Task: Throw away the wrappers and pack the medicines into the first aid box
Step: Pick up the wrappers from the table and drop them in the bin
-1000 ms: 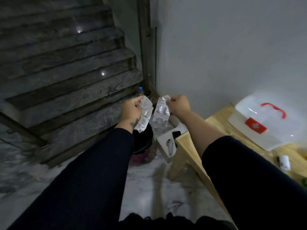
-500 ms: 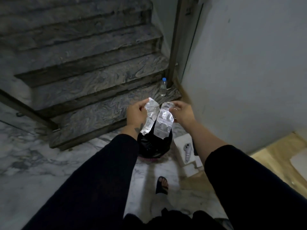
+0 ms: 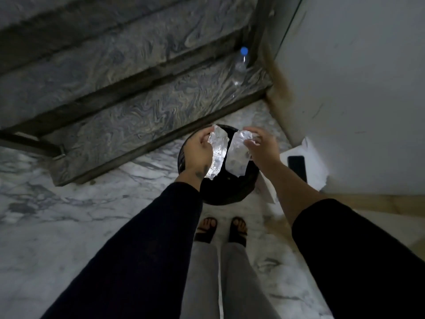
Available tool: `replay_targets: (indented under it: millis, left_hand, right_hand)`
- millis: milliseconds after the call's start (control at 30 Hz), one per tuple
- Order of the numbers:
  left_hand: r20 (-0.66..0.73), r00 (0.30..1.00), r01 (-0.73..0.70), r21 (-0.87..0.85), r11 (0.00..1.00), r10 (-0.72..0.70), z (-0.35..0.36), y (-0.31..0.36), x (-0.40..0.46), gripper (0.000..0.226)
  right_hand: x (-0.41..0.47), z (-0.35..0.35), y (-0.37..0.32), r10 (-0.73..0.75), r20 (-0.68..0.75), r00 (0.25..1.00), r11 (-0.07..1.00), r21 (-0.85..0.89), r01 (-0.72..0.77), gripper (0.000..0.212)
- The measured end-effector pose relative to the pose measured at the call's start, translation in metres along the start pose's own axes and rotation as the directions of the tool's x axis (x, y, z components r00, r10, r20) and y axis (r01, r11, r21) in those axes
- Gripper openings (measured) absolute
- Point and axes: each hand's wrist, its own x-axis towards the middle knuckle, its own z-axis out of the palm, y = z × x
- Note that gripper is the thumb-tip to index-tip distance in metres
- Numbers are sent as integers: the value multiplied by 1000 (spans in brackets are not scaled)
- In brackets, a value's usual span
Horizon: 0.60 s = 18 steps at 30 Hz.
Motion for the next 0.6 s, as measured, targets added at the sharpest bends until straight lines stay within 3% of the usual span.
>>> replay_targets:
  millis: [100, 233, 300, 467, 600]
  left_hand:
    - [99, 992, 65, 98, 993, -75, 11, -46, 19, 46]
    - [166, 985, 11, 163, 987, -38, 5, -46, 23, 35]
    - [180, 982, 0, 295, 955, -56, 5, -44, 25, 36]
    - [399, 917, -177, 435, 883, -13, -1, -15, 20, 39]
    - [555, 829, -448, 594, 668, 63, -4, 46, 17, 39]
  right_hand:
    - [16, 37, 43, 92, 32, 995, 992, -91, -89, 33]
    - [24, 39, 46, 161, 129, 979, 982, -118, -146, 39]
    - [24, 39, 50, 190, 155, 969, 975, -149, -168, 35]
    - [10, 18, 34, 184, 190, 964, 964, -226, -139, 37]
    - [-3, -19, 0, 165, 209, 964, 934, -348, -84, 44]
